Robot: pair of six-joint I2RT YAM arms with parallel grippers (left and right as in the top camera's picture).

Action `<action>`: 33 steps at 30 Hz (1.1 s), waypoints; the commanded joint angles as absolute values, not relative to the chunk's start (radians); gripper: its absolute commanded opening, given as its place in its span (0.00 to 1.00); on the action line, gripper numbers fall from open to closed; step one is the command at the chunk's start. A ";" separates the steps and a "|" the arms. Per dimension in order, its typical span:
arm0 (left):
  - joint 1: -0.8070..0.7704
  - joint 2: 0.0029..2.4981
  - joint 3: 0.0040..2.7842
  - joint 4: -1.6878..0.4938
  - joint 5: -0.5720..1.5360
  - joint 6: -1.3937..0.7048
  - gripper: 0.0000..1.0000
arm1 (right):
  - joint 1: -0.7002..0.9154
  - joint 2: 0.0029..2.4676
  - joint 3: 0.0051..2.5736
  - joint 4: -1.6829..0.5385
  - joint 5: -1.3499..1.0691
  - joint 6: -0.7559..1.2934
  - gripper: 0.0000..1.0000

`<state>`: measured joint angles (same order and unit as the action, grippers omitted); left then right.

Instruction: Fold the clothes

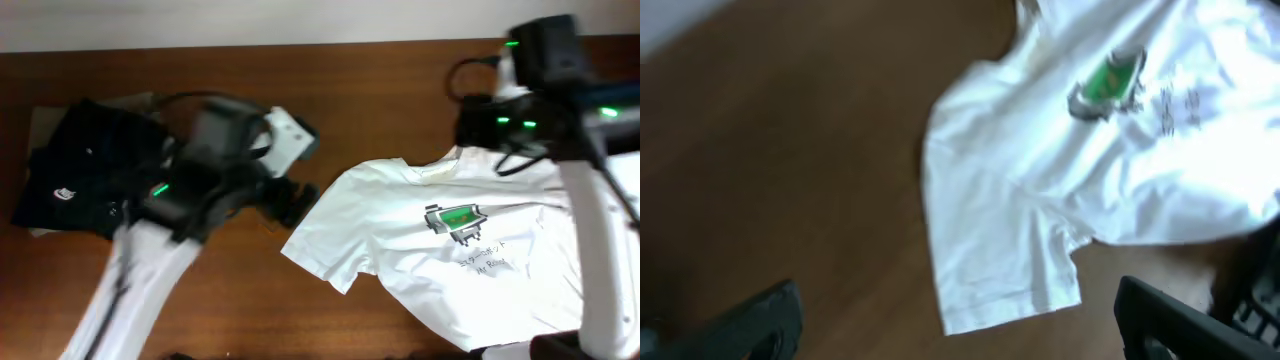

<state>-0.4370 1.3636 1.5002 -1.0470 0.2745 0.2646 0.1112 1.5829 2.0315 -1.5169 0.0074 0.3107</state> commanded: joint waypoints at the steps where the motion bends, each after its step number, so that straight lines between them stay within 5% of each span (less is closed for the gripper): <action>1: -0.508 1.651 1.506 -0.928 0.246 0.255 0.99 | -0.053 1.558 2.047 -1.523 -0.028 0.323 0.73; 7: -0.517 2.053 1.507 -0.528 0.210 0.255 0.99 | -0.268 1.597 2.047 -1.523 -0.049 0.319 0.76; 12: -0.519 2.180 1.507 -0.461 0.213 0.255 0.98 | -0.277 1.630 2.047 -1.523 -0.048 0.296 0.79; 14: -0.523 2.210 1.506 -0.467 0.213 0.255 0.75 | -0.277 1.630 2.045 -1.523 -0.039 0.295 0.79; 17: -0.523 2.212 1.517 -0.515 0.213 0.255 0.00 | -0.277 1.630 2.045 -1.522 -0.022 0.294 0.80; 22: -0.467 2.201 1.864 -0.851 0.185 0.255 0.00 | -0.278 1.698 2.045 -1.510 0.015 0.294 0.84; 25: -0.421 2.201 2.093 -1.052 -0.037 0.255 0.00 | -0.333 1.805 2.045 -1.510 0.011 0.294 0.84; 33: -0.215 2.191 2.131 -1.282 -0.199 0.206 0.00 | -0.434 2.125 2.045 -1.501 -0.025 0.292 0.78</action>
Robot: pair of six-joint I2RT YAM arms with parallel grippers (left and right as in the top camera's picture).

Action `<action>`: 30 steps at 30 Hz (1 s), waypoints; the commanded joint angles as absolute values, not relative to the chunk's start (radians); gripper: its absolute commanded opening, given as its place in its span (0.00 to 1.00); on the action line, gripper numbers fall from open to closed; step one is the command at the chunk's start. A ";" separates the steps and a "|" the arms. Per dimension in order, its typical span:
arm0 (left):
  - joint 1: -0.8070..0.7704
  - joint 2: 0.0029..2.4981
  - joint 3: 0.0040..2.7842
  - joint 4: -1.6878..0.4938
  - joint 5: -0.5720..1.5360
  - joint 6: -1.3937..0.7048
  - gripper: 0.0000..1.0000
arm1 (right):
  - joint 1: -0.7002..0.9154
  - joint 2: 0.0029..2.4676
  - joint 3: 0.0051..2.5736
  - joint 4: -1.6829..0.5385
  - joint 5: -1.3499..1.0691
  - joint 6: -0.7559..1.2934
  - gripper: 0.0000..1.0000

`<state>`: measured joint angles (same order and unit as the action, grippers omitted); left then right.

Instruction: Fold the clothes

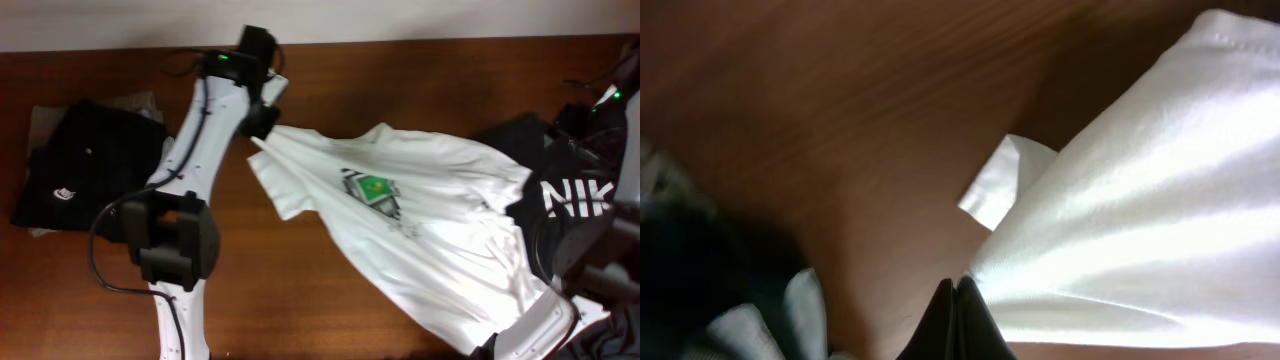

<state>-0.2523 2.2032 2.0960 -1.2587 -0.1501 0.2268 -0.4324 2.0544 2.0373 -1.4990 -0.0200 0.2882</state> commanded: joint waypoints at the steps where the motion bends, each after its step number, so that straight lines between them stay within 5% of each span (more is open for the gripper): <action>1: -0.201 2.183 2.131 -1.284 -0.199 0.202 0.00 | -0.434 2.166 2.045 -1.501 -0.026 0.285 0.78; 4: -0.175 2.146 2.131 -1.285 -0.199 0.179 0.00 | -0.432 2.267 2.025 -1.486 -0.069 0.219 0.70; 6: -0.166 2.107 2.131 -1.292 -0.199 0.165 0.01 | -0.432 2.311 1.972 -1.432 -0.129 0.188 0.52; 8: -0.163 2.077 2.131 -1.293 -0.199 0.164 0.09 | -0.434 2.314 1.888 -1.338 -0.123 0.192 0.31; 9: -0.163 2.059 2.131 -1.296 -0.198 0.149 0.22 | -0.441 2.314 1.821 -1.259 -0.103 0.218 0.23; 13: -0.163 2.046 2.131 -1.296 -0.153 0.150 0.48 | -0.517 2.314 1.677 -1.118 0.084 0.346 0.04; 19: -0.163 2.045 2.131 -1.264 -0.089 0.151 0.70 | -0.805 2.311 1.959 -1.197 0.026 0.330 0.04; 24: -0.178 2.045 2.131 -1.266 -0.060 0.182 0.73 | -0.849 2.310 2.402 -1.367 -0.242 0.233 0.07; 27: -0.200 2.046 2.131 -1.250 0.034 0.211 0.79 | -0.805 2.308 2.560 -1.528 -0.403 0.168 0.46; 30: -0.289 2.094 2.129 -1.089 0.186 0.361 0.78 | -0.663 2.306 2.585 -1.685 -0.461 0.074 0.53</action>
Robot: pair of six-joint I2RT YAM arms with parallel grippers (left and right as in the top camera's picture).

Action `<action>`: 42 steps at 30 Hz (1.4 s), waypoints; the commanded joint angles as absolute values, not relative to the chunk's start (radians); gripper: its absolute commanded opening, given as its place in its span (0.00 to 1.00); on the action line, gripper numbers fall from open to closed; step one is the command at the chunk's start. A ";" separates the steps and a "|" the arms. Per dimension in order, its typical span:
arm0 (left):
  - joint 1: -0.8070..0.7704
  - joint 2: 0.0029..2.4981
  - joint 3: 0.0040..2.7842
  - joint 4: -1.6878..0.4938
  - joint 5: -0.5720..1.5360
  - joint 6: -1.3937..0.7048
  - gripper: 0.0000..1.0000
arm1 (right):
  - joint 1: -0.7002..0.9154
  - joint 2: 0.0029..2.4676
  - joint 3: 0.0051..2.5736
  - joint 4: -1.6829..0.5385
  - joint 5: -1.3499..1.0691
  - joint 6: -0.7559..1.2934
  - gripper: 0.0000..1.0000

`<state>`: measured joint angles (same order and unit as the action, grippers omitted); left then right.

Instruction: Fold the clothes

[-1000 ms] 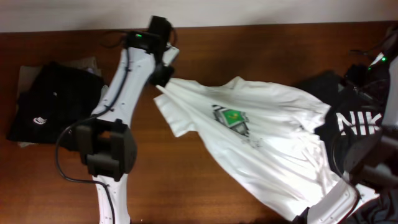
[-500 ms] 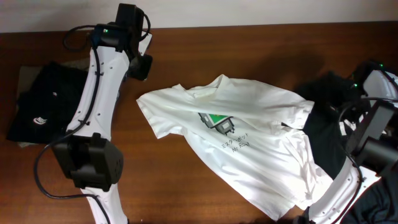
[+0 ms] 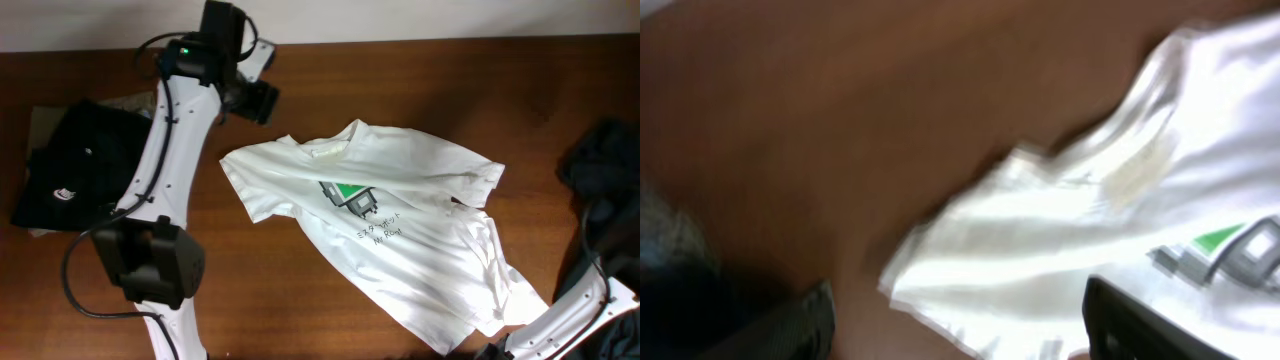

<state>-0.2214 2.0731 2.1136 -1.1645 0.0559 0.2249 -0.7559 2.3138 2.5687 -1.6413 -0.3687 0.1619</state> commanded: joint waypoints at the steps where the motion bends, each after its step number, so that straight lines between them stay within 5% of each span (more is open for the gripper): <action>1: -0.324 2.129 2.129 -1.054 0.201 0.413 0.76 | -0.621 2.300 2.585 -1.699 -0.498 0.043 0.53; 6: -0.494 2.379 2.129 -0.790 0.233 0.492 0.75 | -0.425 2.164 2.585 -1.699 -0.543 0.041 0.56; 12: -0.513 2.532 2.129 -0.632 0.221 0.492 0.69 | -0.354 2.117 2.585 -1.699 -0.501 0.041 0.58; 14: -0.513 2.561 2.129 -0.624 0.221 0.491 0.50 | -0.355 2.117 2.585 -1.699 -0.500 0.041 0.57; 17: -0.509 2.577 2.129 -0.614 0.221 0.490 0.00 | -0.355 2.117 2.585 -1.699 -0.437 0.041 0.58; 20: -0.439 2.577 2.214 -0.604 0.021 0.307 0.00 | -0.355 2.117 2.579 -1.699 -0.376 0.053 0.60; 26: -0.179 2.577 2.487 -0.764 -0.054 0.265 0.00 | -0.354 2.118 2.381 -1.694 -0.312 0.060 0.64; 27: -0.147 2.577 2.513 -0.799 -0.075 0.238 0.05 | -0.355 2.118 2.311 -1.678 -0.289 0.059 0.65; 28: -0.130 2.577 2.541 -0.836 -0.075 0.231 0.44 | -0.355 2.118 2.239 -1.649 -0.274 0.059 0.66; 29: -0.125 2.577 2.579 -0.887 -0.075 0.232 0.68 | -0.354 2.118 2.168 -1.613 -0.272 0.060 0.67; 30: -0.126 2.577 2.638 -0.957 -0.075 0.232 0.76 | -0.350 2.118 2.068 -1.553 -0.272 0.060 0.67; 33: -0.142 2.575 2.858 -1.161 -0.068 0.232 0.79 | -0.324 2.118 1.825 -1.336 -0.281 0.060 0.66; 36: -0.152 2.537 3.084 -1.337 -0.022 0.233 0.79 | -0.273 2.118 1.633 -1.065 -0.381 0.061 0.52; 40: -0.152 2.341 3.101 -1.452 0.004 0.240 0.79 | -0.196 2.118 1.522 -0.845 -0.215 0.059 0.54; 42: -0.152 2.263 3.101 -1.514 0.013 0.240 0.79 | -0.190 2.118 1.522 -0.830 -0.150 0.059 0.42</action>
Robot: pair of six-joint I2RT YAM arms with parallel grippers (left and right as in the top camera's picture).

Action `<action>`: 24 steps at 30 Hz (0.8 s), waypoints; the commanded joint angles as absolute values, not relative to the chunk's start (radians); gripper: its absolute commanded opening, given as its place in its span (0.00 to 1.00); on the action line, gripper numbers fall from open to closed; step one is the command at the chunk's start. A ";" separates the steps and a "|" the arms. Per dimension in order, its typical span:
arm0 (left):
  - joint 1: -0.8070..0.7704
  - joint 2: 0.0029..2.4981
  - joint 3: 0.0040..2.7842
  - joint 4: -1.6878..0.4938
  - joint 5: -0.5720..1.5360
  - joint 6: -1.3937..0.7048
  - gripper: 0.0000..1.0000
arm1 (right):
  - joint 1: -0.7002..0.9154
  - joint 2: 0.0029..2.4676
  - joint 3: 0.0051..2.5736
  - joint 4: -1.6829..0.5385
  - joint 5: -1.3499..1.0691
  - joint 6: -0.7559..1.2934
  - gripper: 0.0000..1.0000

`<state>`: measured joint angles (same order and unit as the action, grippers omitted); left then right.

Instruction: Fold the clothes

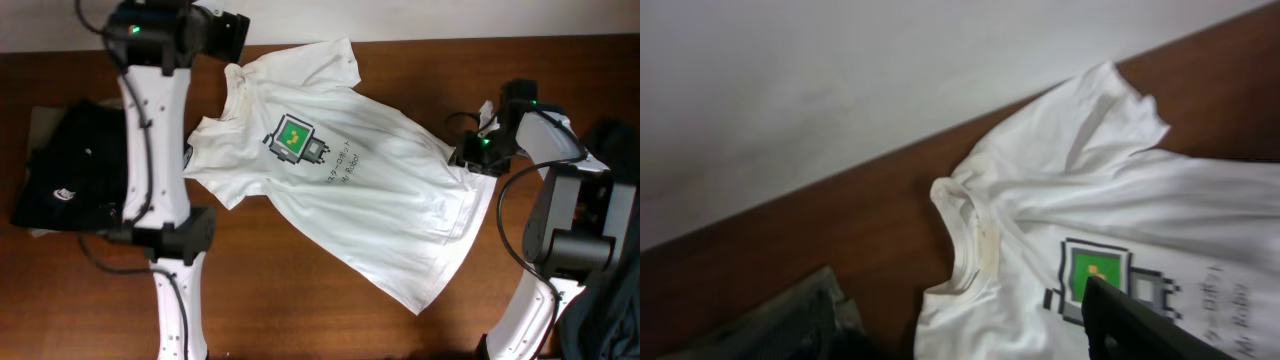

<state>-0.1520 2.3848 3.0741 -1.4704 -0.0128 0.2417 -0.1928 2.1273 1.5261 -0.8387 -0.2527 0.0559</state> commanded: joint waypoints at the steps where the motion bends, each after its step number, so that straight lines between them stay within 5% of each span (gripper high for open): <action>1: -0.152 2.231 3.101 -1.548 0.023 0.239 0.79 | -0.190 2.118 1.522 -0.833 -0.148 0.059 0.25; 2: -0.152 2.197 3.101 -1.585 0.023 0.240 0.78 | -0.196 2.114 1.533 -0.863 -0.122 0.057 0.04; 7: -0.154 2.127 3.078 -1.633 0.066 0.239 0.77 | -0.344 2.072 1.800 -0.884 -0.119 0.060 0.04; 8: -0.154 2.127 3.053 -1.636 0.068 0.239 0.78 | -0.369 2.072 1.813 -0.823 -0.119 0.060 0.37; 9: -0.154 2.127 3.034 -1.640 0.068 0.239 0.77 | -0.385 2.072 1.812 -0.788 -0.118 0.060 0.84; 11: -0.154 2.127 3.000 -1.652 0.068 0.240 0.77 | -0.416 2.072 1.813 -0.825 -0.123 0.067 0.99; 15: -0.154 2.074 2.995 -1.666 0.067 0.240 0.78 | -0.459 2.000 1.814 -1.040 -0.296 0.063 0.99; 19: -0.154 1.887 2.964 -1.687 0.058 0.237 0.78 | -0.458 1.666 1.814 -1.269 -0.382 0.081 0.99; 20: -0.154 1.859 2.926 -1.687 0.081 0.224 0.86 | -0.458 1.591 1.814 -1.332 -0.381 0.106 0.99; 24: -0.154 1.818 2.323 -1.679 0.143 0.178 0.80 | -0.444 1.529 1.716 -1.526 -0.377 0.105 0.97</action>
<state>-0.1524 1.7409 2.6251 -1.6737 0.1143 0.2169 -0.4568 1.4803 1.8069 -1.5158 -0.3695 0.0982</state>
